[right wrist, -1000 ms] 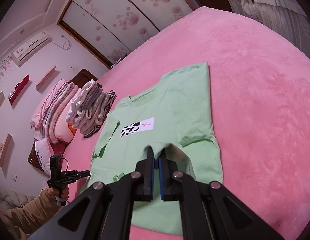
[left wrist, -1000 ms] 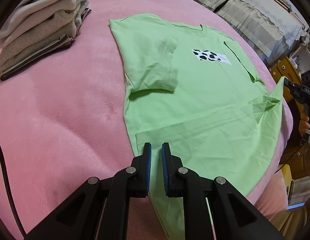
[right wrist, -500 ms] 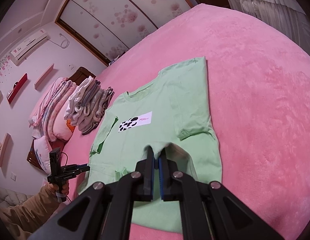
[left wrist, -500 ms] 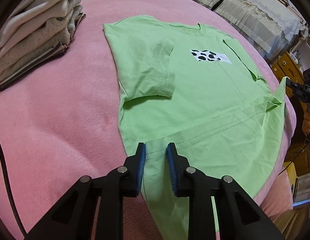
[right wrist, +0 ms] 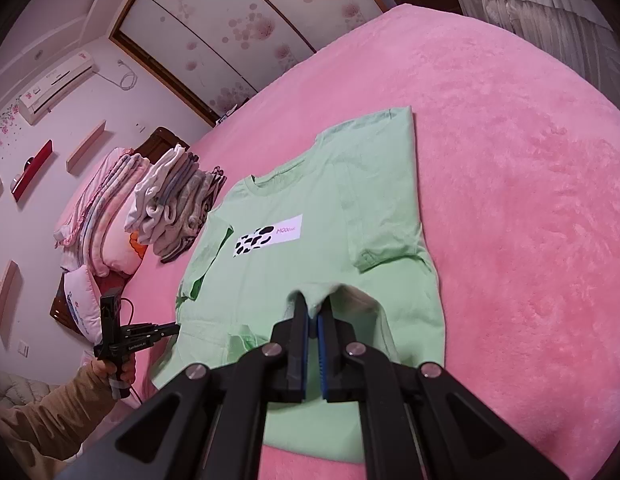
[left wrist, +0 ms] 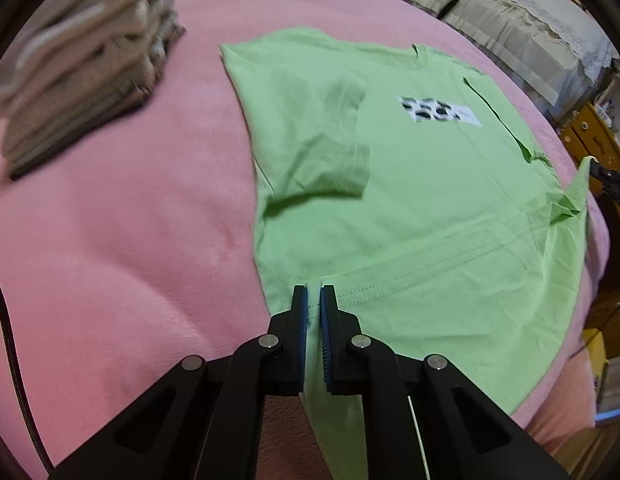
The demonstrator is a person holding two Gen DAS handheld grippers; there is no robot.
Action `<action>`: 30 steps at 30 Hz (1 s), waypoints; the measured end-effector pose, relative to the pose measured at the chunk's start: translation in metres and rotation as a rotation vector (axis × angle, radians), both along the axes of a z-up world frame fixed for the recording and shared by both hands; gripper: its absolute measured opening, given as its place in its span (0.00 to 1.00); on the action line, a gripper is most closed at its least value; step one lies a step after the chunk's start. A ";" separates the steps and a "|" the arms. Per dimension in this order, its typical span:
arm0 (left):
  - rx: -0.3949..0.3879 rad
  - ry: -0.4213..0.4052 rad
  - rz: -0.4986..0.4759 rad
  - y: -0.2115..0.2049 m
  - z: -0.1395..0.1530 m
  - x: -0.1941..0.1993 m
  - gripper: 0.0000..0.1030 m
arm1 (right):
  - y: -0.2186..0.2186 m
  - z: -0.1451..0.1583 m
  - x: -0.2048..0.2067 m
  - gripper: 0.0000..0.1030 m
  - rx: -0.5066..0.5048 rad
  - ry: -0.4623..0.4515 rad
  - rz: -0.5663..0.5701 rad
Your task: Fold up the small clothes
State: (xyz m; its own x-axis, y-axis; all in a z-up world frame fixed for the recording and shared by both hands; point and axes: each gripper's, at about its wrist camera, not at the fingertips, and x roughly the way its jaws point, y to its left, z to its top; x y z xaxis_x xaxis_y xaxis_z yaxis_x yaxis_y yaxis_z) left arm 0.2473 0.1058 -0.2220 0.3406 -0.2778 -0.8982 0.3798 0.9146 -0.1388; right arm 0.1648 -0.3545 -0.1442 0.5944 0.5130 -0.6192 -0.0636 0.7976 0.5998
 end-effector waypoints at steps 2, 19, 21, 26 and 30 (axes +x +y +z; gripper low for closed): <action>0.006 -0.051 0.033 0.000 0.015 -0.005 0.04 | -0.001 0.004 -0.002 0.03 -0.005 -0.011 -0.011; 0.072 -0.370 0.353 -0.012 0.108 0.091 0.04 | -0.015 0.050 0.085 0.03 0.019 -0.036 -0.159; 0.075 -0.371 0.378 -0.020 0.103 0.119 0.04 | -0.019 0.048 0.109 0.03 0.019 -0.027 -0.186; 0.111 -0.367 0.418 -0.035 0.087 0.167 0.04 | -0.028 0.033 0.162 0.03 0.003 0.012 -0.237; 0.133 -0.350 0.445 -0.040 0.067 0.197 0.04 | -0.030 0.012 0.193 0.03 -0.021 0.056 -0.259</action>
State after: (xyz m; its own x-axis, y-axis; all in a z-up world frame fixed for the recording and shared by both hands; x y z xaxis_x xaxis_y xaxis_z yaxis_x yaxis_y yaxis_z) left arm 0.4444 0.0656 -0.1550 0.6818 0.0682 -0.7283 -0.0431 0.9977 0.0530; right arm 0.3577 -0.3844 -0.1324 0.6692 0.3350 -0.6633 0.1771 0.7950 0.5802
